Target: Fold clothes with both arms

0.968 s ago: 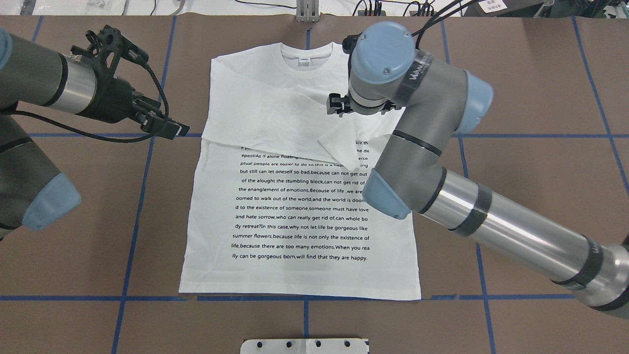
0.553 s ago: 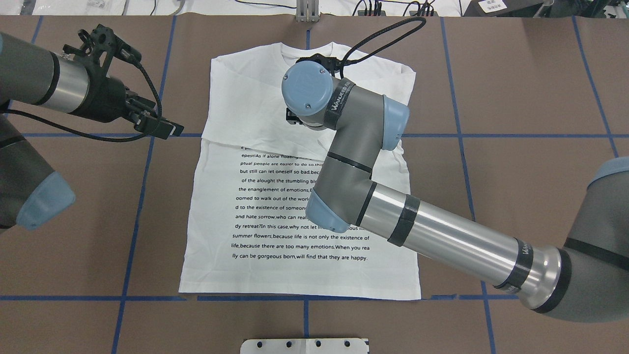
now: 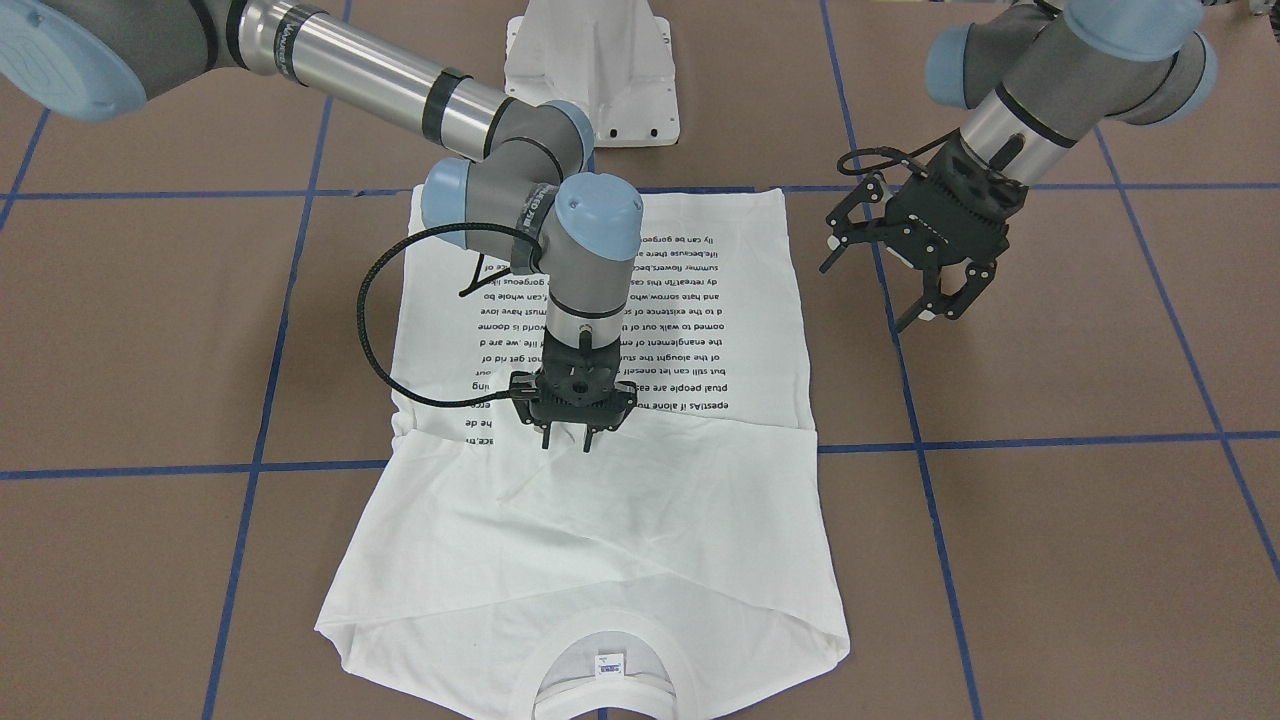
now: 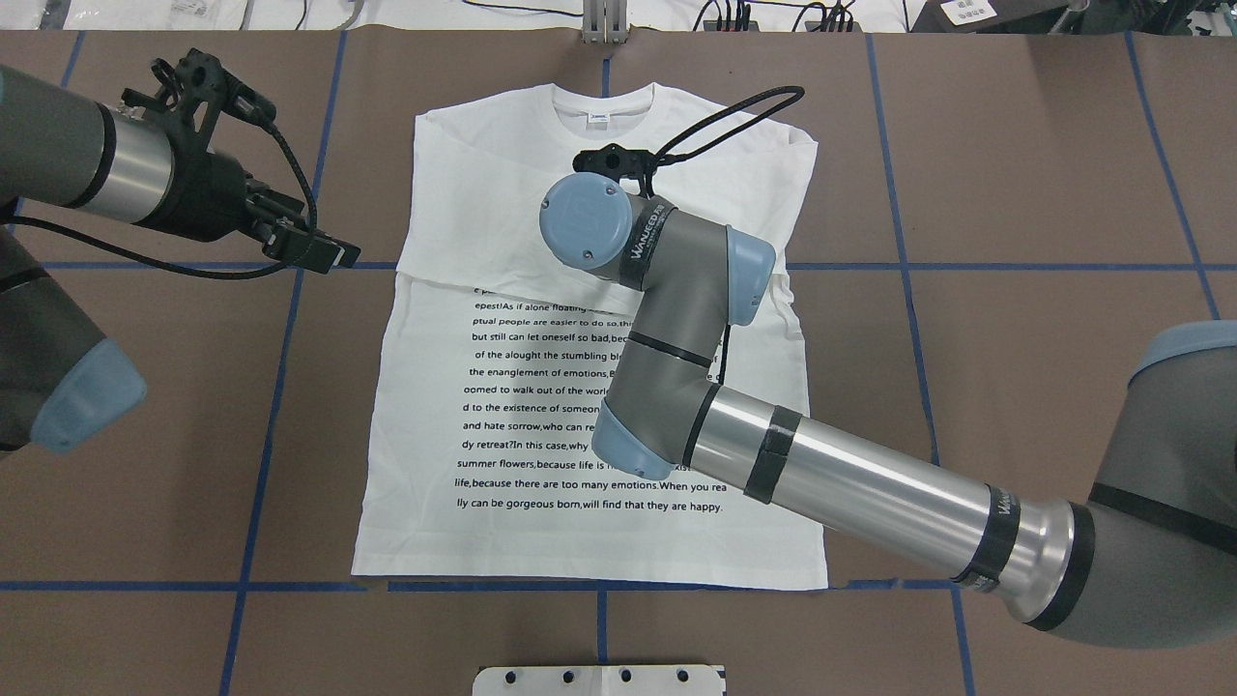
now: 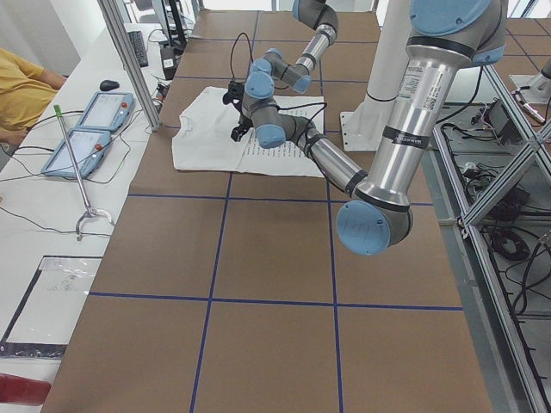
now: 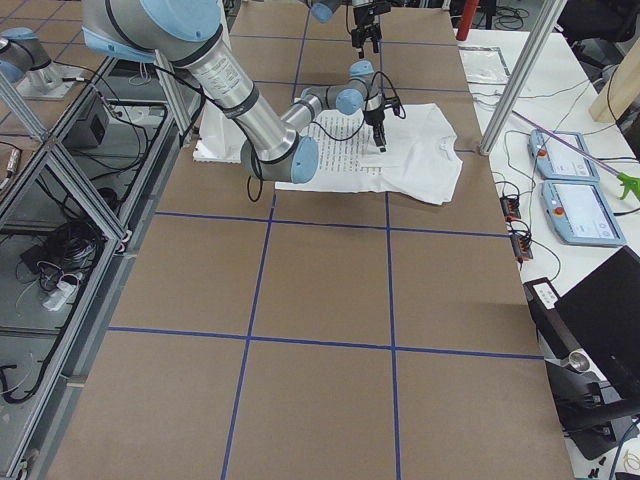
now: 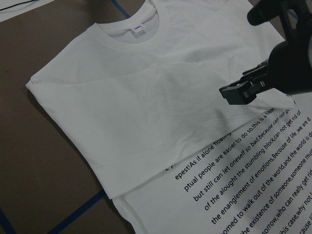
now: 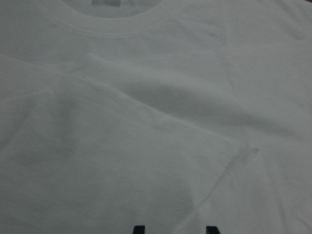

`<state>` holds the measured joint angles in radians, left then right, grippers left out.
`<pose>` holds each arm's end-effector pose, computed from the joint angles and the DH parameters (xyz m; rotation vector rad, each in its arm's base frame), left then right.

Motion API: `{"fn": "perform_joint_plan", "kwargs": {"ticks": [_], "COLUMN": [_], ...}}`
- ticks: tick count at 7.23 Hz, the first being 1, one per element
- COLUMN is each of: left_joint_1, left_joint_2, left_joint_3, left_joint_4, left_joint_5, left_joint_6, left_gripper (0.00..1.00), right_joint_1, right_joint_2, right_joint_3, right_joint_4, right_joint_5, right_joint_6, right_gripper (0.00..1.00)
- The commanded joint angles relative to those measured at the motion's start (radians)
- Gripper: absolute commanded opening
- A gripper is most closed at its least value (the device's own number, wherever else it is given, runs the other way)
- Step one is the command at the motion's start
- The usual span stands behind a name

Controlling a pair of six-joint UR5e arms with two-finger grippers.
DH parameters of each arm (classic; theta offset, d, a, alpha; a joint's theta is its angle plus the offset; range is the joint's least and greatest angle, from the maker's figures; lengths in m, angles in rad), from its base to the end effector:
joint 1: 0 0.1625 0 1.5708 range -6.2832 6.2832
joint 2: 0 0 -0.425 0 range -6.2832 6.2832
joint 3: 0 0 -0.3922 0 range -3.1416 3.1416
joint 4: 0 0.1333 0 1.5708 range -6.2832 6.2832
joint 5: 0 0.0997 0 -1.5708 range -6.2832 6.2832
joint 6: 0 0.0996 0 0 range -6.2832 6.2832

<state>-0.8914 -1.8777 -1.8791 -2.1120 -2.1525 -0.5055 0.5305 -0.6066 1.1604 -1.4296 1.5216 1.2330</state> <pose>0.2939 -0.4889 0.2835 0.6474 1.0600 0.4869 -0.6400 -0.5356 0.2111 0.3357 -0.6116 0.2019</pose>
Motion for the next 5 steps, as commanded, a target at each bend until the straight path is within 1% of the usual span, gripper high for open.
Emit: {"fn": "perform_joint_plan", "kwargs": {"ticks": [1, 2, 3, 5], "left_joint_1": [0.002, 0.002, 0.002, 0.003], "left_joint_2": [0.0, 0.0, 0.0, 0.0], "left_joint_3": [0.002, 0.0, 0.002, 0.0], "left_joint_4": [-0.002, -0.002, -0.002, -0.002], "left_joint_5": [0.003, 0.003, 0.003, 0.003], "left_joint_6": [-0.001, -0.002, -0.002, -0.002], "left_gripper": [1.0, 1.0, 1.0, 1.0], "right_joint_1": [-0.004, -0.003, -0.004, -0.004], "right_joint_2": [-0.001, -0.001, -0.002, -0.005], "right_joint_3": [-0.01, -0.01, -0.011, -0.015], "right_joint_4": [0.002, 0.002, 0.002, 0.002], "right_joint_5": [-0.009, -0.011, -0.011, -0.011], "right_joint_6": [-0.004, -0.004, -0.004, -0.009], "right_gripper": [0.52, 0.5, 0.46, 0.41]}}
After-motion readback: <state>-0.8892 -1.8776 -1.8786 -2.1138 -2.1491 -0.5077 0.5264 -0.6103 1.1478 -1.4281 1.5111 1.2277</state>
